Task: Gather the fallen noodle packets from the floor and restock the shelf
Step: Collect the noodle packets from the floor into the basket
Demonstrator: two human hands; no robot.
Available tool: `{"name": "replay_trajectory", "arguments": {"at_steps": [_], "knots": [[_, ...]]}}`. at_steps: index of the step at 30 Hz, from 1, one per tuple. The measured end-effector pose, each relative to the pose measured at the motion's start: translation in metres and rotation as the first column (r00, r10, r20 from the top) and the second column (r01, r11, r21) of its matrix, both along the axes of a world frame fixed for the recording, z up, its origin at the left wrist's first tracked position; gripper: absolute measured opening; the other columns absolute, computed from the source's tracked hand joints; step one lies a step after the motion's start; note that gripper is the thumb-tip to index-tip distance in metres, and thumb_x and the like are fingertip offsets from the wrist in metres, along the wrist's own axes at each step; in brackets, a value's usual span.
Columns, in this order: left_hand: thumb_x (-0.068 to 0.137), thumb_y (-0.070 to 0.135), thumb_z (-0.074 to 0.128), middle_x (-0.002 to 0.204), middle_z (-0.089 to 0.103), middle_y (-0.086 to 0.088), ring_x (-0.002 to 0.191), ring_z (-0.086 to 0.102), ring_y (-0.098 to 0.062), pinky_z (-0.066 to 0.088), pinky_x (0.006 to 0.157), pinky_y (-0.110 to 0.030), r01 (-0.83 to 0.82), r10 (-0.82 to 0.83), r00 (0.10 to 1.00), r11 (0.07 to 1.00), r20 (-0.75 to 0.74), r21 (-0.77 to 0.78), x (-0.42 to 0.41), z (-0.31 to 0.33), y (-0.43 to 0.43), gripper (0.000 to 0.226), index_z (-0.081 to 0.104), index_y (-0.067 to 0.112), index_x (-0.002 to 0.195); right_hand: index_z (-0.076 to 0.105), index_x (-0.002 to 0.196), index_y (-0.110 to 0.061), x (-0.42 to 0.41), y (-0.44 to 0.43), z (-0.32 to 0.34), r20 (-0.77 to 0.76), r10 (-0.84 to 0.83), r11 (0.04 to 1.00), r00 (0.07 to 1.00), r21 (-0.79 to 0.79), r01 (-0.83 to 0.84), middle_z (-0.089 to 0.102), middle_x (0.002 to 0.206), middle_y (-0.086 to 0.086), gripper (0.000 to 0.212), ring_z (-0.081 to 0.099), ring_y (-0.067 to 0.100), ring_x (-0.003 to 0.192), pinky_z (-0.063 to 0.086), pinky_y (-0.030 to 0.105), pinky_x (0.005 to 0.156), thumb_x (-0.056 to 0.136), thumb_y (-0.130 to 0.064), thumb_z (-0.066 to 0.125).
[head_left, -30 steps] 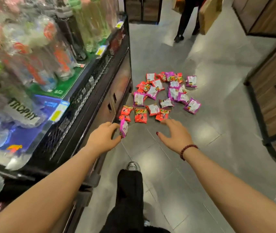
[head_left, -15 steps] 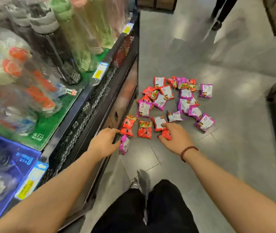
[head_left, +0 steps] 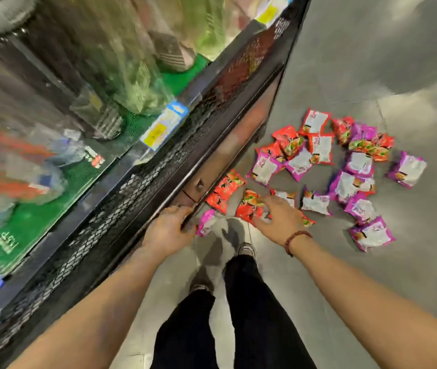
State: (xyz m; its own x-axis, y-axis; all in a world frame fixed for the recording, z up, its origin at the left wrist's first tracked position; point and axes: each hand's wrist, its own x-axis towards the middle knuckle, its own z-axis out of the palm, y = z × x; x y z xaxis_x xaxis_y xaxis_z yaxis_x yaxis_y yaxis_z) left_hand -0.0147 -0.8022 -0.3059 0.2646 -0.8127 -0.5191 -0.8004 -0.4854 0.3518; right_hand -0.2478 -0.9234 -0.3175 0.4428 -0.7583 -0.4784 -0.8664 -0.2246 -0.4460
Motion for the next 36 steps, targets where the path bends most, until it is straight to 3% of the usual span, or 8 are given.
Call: {"name": "replay_trajectory", "arguments": {"at_steps": [4, 10, 15, 21, 24, 29, 33, 36], "knots": [[0.085, 0.051, 0.055, 0.135, 0.056, -0.009, 0.123, 0.053, -0.028, 0.044, 0.098, -0.035, -0.126, 0.127, 0.992, 0.99, -0.016, 0.065, -0.001, -0.054, -0.028, 0.06, 0.053, 0.02, 0.136, 0.05, 0.133, -0.013, 0.011, -0.039, -0.058, -0.001, 0.039, 0.994, 0.999, 0.101, -0.039, 0.053, 0.132, 0.013, 0.052, 0.047, 0.031, 0.122, 0.04, 0.035, 0.096, 0.088, -0.035, 0.064], [0.083, 0.053, 0.059, 0.134, 0.058, -0.004, 0.122, 0.055, -0.027, 0.045, 0.1, -0.035, -0.3, 0.303, 0.953, 0.942, 0.001, 0.15, 0.0, -0.173, -0.033, 0.054, 0.058, 0.026, 0.131, 0.064, 0.114, -0.007, 0.037, -0.059, -0.174, 0.029, -0.023, 0.983, 0.999, 0.184, 0.017, 0.064, 0.113, 0.01, 0.03, 0.058, 0.027, 0.105, 0.043, 0.028, 0.083, 0.085, -0.014, 0.064], [0.077, 0.046, 0.067, 0.123, 0.063, -0.013, 0.112, 0.06, -0.032, 0.048, 0.096, -0.04, -0.436, 0.45, 0.889, 0.889, -0.082, 0.141, 0.007, -0.294, -0.03, 0.057, 0.063, 0.014, 0.124, 0.058, 0.123, -0.006, 0.054, -0.048, -0.303, -0.004, -0.157, 0.924, 0.988, 0.352, 0.148, 0.057, 0.125, 0.014, 0.043, 0.053, 0.032, 0.116, 0.041, 0.033, 0.093, 0.085, -0.026, 0.067], [0.076, 0.034, 0.081, 0.13, 0.058, -0.004, 0.12, 0.055, -0.021, 0.037, 0.102, -0.023, -0.536, 0.553, 0.821, 0.833, -0.141, 0.14, 0.01, -0.43, -0.015, 0.066, 0.055, 0.022, 0.136, 0.055, 0.127, -0.015, 0.072, -0.038, -0.425, 0.049, -0.213, 0.94, 0.976, 0.284, 0.191, 0.057, 0.124, 0.007, 0.047, 0.054, 0.026, 0.115, 0.043, 0.031, 0.093, 0.085, -0.033, 0.067], [0.074, 0.039, 0.079, 0.133, 0.055, 0.005, 0.12, 0.054, -0.013, 0.043, 0.104, -0.032, -0.495, 0.514, 0.831, 0.858, -0.213, 0.139, 0.013, -0.49, -0.003, 0.07, 0.051, 0.033, 0.138, 0.05, 0.132, -0.018, 0.084, -0.03, -0.486, 0.069, -0.26, 0.925, 0.963, 0.304, 0.228, 0.053, 0.13, 0.007, 0.054, 0.052, 0.026, 0.12, 0.045, 0.035, 0.1, 0.085, -0.035, 0.068], [0.075, 0.028, 0.083, 0.133, 0.054, 0.007, 0.122, 0.052, -0.014, 0.044, 0.106, -0.036, -0.551, 0.558, 0.801, 0.829, -0.219, 0.096, 0.009, -0.549, 0.006, 0.077, 0.045, 0.033, 0.142, 0.04, 0.142, -0.022, 0.105, -0.022, -0.57, 0.1, -0.305, 0.92, 0.947, 0.286, 0.266, 0.043, 0.143, 0.008, 0.067, 0.042, 0.027, 0.13, 0.036, 0.034, 0.105, 0.083, -0.031, 0.07], [0.082, 0.017, 0.077, 0.112, 0.062, 0.012, 0.105, 0.059, -0.006, 0.044, 0.087, -0.007, -0.57, 0.558, 0.793, 0.821, -0.246, 0.028, 0.014, -0.576, 0.008, 0.056, 0.055, 0.029, 0.132, 0.029, 0.148, -0.029, 0.121, -0.014, -0.614, 0.187, -0.365, 0.904, 0.912, 0.305, 0.299, 0.025, 0.156, 0.008, 0.081, 0.034, 0.027, 0.138, 0.028, 0.026, 0.109, 0.079, -0.016, 0.071], [0.086, 0.014, 0.073, 0.107, 0.068, 0.009, 0.099, 0.065, -0.006, 0.048, 0.087, -0.01, -0.617, 0.59, 0.752, 0.787, -0.293, 0.001, 0.015, -0.584, 0.01, 0.042, 0.063, 0.026, 0.125, 0.038, 0.144, -0.028, 0.131, -0.012, -0.629, 0.274, -0.432, 0.895, 0.859, 0.249, 0.37, 0.036, 0.151, 0.003, 0.076, 0.041, 0.023, 0.133, 0.026, 0.02, 0.105, 0.078, -0.014, 0.073]]}}
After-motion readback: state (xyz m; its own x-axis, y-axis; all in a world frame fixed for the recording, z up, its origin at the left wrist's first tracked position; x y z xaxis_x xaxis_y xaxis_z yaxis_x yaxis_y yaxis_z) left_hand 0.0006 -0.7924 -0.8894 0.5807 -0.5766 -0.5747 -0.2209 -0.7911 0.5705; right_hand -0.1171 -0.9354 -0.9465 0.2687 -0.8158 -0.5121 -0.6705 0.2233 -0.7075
